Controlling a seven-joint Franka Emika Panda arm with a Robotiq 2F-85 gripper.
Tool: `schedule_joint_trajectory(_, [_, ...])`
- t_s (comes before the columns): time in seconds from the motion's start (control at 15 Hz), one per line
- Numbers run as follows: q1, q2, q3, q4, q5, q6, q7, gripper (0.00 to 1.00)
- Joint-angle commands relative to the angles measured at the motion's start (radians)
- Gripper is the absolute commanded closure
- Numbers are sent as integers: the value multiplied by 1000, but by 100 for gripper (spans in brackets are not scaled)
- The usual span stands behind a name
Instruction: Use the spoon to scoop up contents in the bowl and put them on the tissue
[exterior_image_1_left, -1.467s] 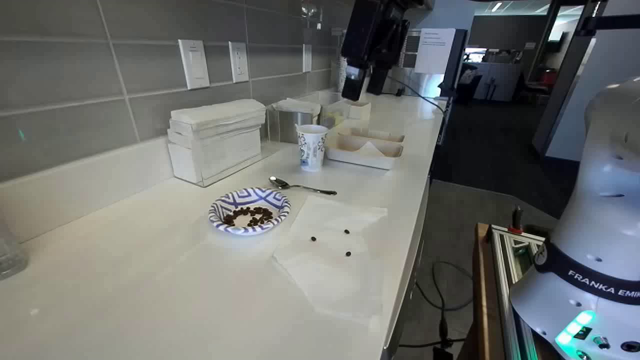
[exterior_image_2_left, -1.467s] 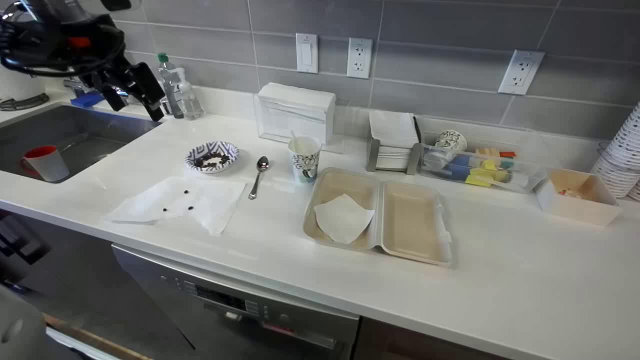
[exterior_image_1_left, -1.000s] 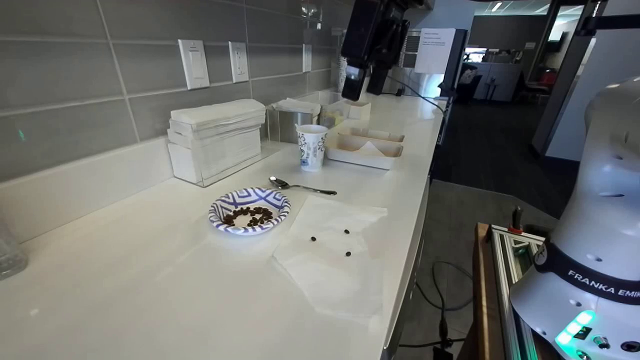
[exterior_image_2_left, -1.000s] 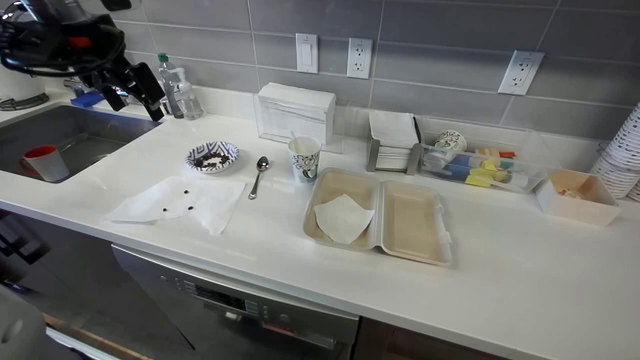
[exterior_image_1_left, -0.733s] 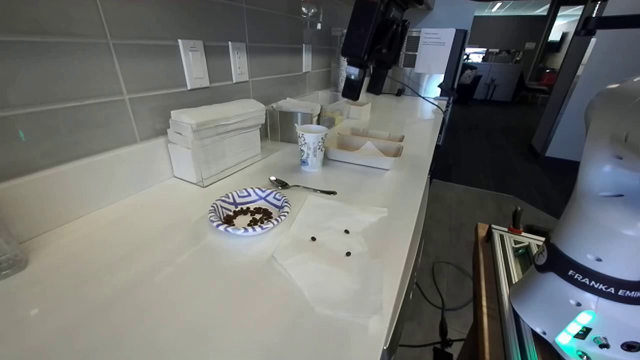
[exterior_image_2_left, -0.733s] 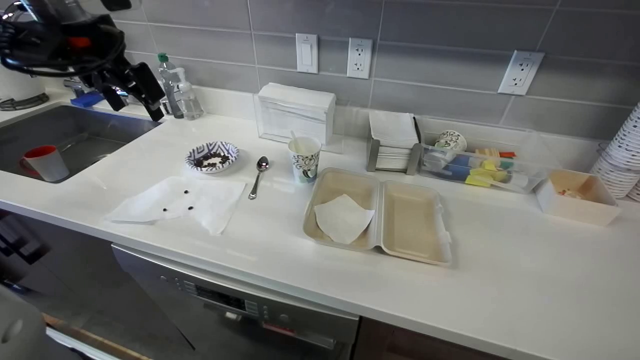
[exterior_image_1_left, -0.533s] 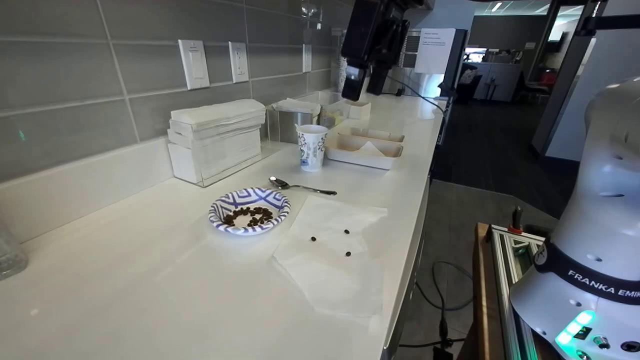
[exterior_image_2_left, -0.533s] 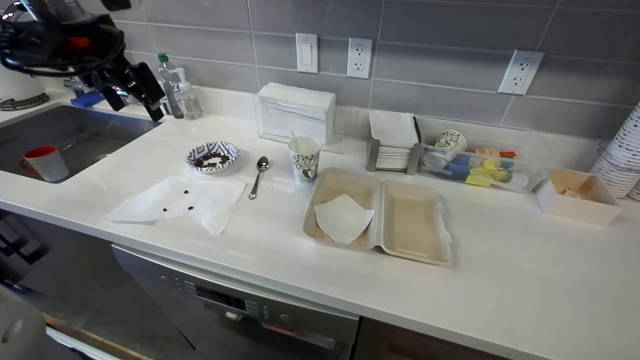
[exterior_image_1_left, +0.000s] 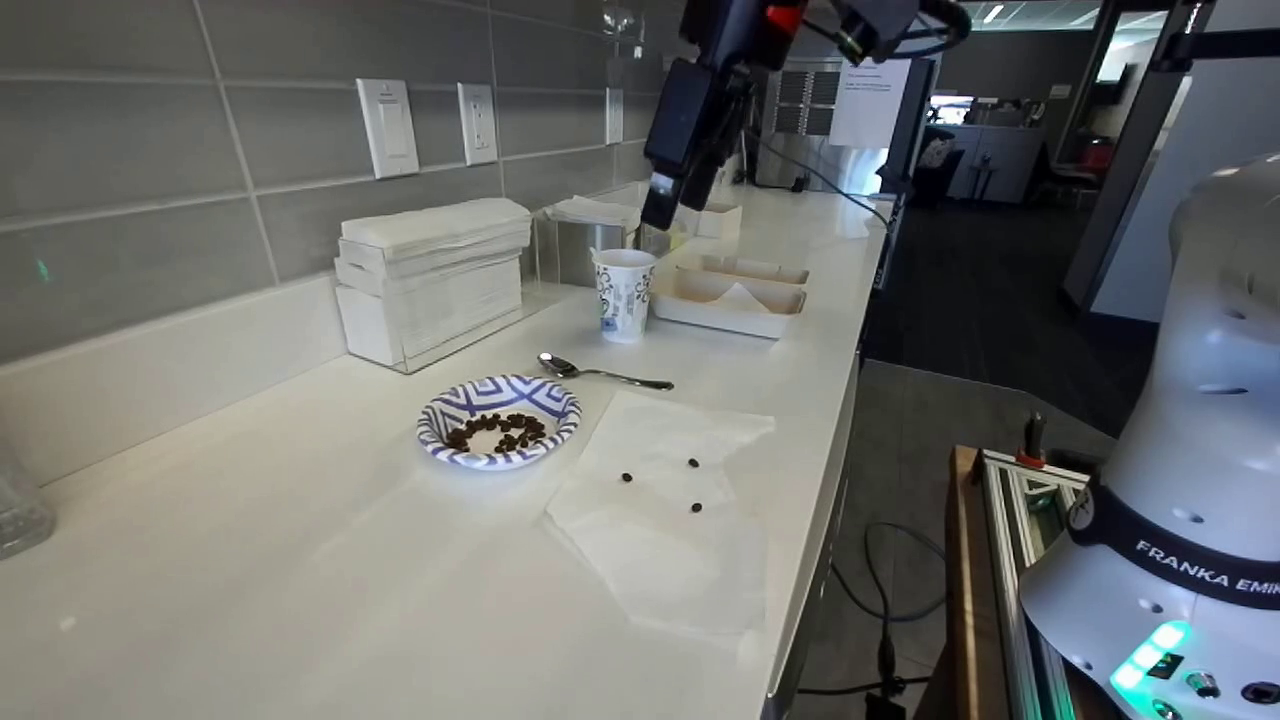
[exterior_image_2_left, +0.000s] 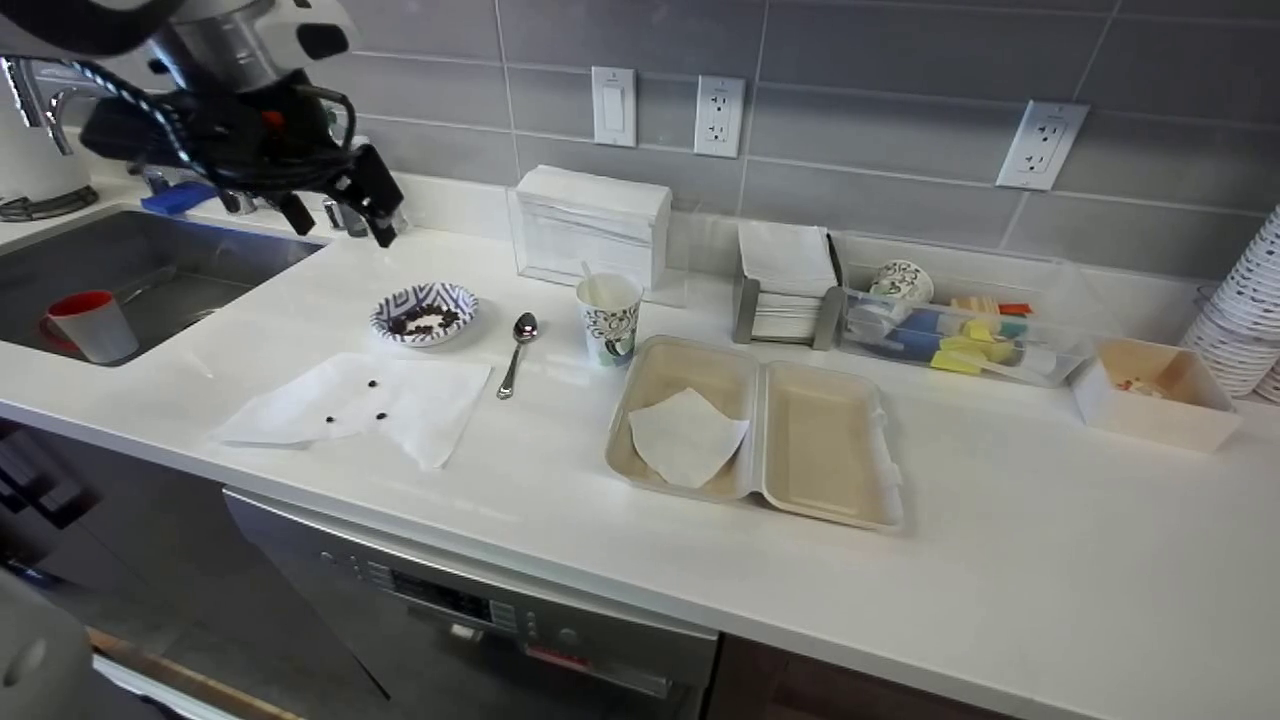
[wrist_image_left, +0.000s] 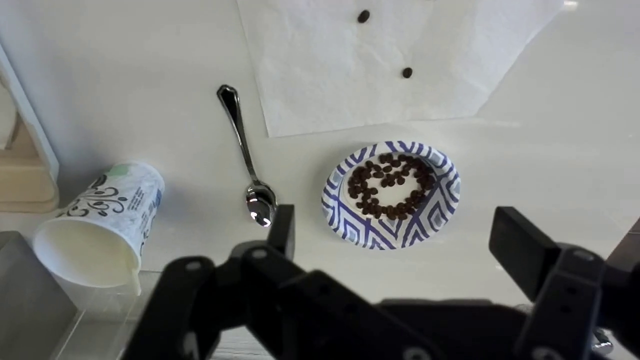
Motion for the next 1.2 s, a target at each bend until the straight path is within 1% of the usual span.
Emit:
schedule_joint_trajectory(0.0, [20, 123, -61, -16, -4, 159, -113, 0])
schedule_joint_trajectory(0.13, [14, 186, -72, -24, -5, 259, -132, 0])
schedule_joint_trajectory(0.4, [-8, 304, -66, -37, -34, 457, -120, 0])
schedule_joint_trajectory(0.53, [-13, 358, -77, -37, -33, 524, -124, 0])
schedule_joint_trajectory(0.8, [-7, 444, -126, -39, -15, 607, -189, 0])
schedule_joint_trajectory(1.13, [52, 522, -218, -31, 96, 689, -350, 0])
